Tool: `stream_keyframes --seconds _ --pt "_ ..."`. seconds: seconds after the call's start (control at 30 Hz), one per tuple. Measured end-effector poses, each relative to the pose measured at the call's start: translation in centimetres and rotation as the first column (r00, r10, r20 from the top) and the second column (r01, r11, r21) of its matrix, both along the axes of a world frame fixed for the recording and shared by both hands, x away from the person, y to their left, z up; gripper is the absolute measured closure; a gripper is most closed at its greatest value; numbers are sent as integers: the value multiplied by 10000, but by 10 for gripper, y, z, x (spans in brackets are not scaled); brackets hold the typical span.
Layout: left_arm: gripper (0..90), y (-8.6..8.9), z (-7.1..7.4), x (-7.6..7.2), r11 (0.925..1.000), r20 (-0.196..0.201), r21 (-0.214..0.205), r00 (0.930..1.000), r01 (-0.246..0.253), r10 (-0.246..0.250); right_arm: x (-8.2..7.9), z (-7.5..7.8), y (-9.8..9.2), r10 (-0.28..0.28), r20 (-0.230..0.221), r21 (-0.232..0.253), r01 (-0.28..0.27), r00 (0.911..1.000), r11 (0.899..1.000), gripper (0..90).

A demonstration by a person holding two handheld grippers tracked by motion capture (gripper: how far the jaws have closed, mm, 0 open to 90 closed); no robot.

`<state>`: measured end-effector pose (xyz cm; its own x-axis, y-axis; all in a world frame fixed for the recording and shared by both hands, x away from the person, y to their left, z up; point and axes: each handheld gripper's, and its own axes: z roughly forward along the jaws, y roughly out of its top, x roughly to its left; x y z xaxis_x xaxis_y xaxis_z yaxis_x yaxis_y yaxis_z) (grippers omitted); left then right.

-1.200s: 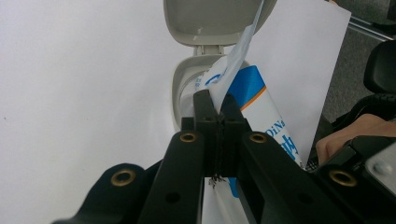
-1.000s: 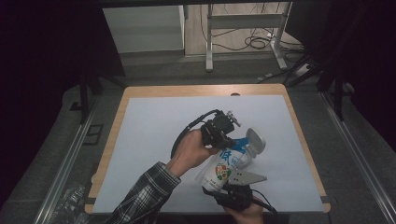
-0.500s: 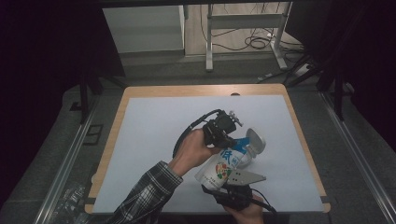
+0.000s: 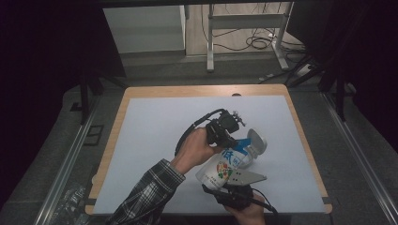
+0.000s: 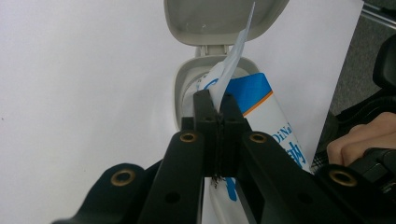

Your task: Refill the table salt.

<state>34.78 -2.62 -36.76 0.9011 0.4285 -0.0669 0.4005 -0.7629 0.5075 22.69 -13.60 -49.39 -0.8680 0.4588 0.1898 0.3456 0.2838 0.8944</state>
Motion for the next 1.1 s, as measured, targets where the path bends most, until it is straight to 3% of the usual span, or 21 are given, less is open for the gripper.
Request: stream_keyframes --seconds 0.6,1.1 --pt "900 -11 1 7 9969 -304 770 9995 145 -122 2 4 1 75 158 -76 -74 9998 9999 731" --pt "900 -18 0 9 9942 -341 1050 9993 215 -180 4 8 3 96 350 -50 -94 9993 9999 734"
